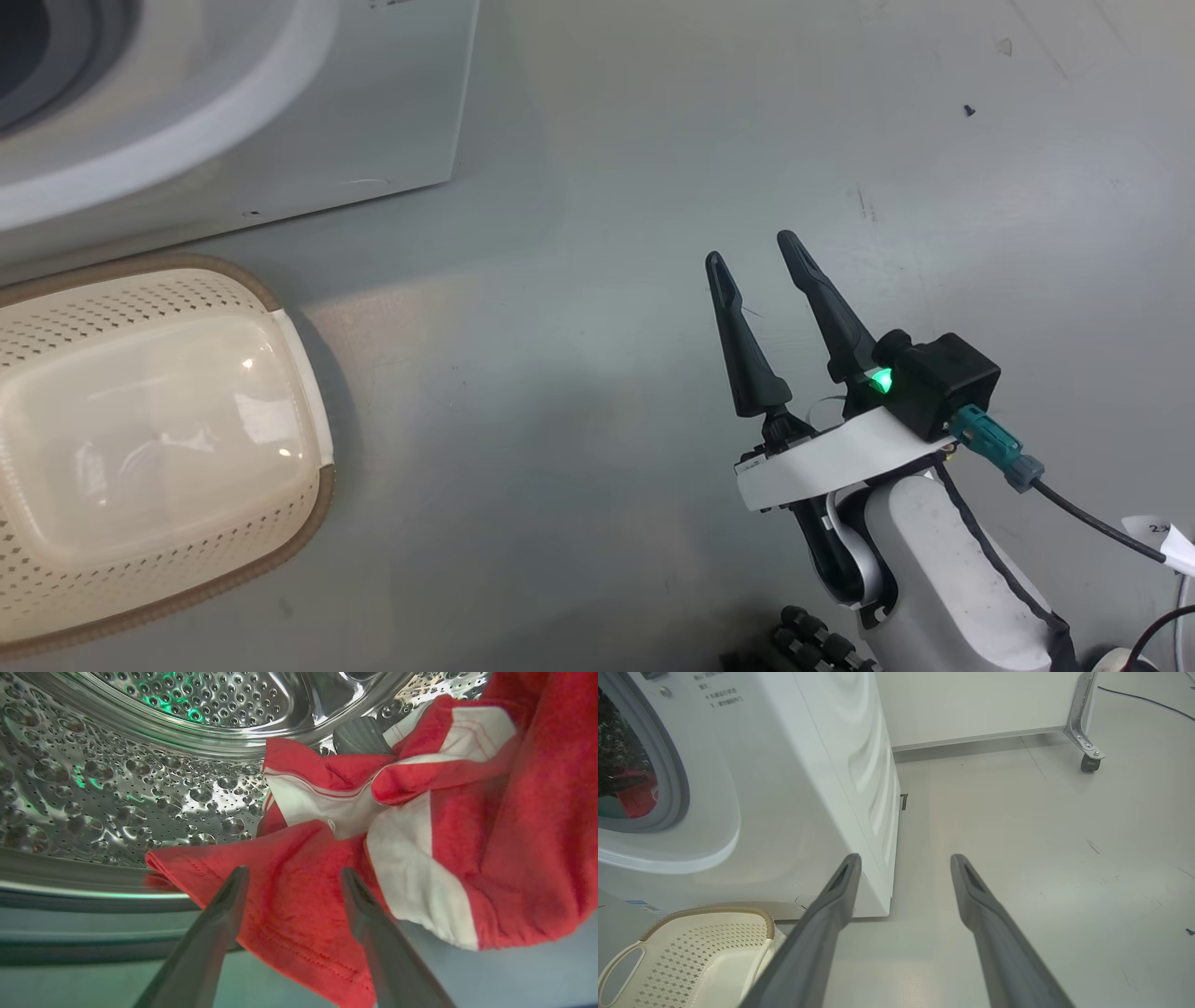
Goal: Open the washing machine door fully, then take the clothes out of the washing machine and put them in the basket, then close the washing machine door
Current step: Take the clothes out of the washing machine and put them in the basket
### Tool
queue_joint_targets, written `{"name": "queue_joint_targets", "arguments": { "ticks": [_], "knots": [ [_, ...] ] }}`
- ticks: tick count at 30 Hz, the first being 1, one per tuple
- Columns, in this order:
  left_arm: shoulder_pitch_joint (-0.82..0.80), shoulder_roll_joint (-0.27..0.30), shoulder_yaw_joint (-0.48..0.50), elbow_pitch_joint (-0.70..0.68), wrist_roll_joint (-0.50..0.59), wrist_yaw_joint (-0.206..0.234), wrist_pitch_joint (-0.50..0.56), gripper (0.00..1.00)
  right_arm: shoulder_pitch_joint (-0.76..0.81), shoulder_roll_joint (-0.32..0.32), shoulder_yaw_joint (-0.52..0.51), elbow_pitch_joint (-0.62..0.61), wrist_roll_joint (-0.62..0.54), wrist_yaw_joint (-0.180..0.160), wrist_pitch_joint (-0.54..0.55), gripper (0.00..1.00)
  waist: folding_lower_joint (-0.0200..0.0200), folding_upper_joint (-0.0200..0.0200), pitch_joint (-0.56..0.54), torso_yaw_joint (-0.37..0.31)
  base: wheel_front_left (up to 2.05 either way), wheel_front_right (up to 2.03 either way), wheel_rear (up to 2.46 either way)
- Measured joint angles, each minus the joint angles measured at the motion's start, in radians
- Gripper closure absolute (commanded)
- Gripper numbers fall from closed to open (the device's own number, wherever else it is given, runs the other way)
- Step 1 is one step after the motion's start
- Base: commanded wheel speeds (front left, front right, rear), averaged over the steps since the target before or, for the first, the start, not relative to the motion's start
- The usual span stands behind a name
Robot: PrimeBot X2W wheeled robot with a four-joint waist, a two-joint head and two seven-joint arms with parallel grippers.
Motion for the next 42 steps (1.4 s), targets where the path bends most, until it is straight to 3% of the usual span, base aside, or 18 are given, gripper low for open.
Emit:
{"name": "queue_joint_targets", "arguments": {
  "ticks": [42],
  "knots": [
    [-0.185, 0.0, -0.087, 0.181, 0.047, -0.045, 0.037, 0.0, -0.04, 0.0, 0.026, -0.004, -0.003, -0.024, 0.0, 0.0, -0.0001, 0.0, 0.063, 0.006, 0.0, 0.0, 0.0]
  ]
}}
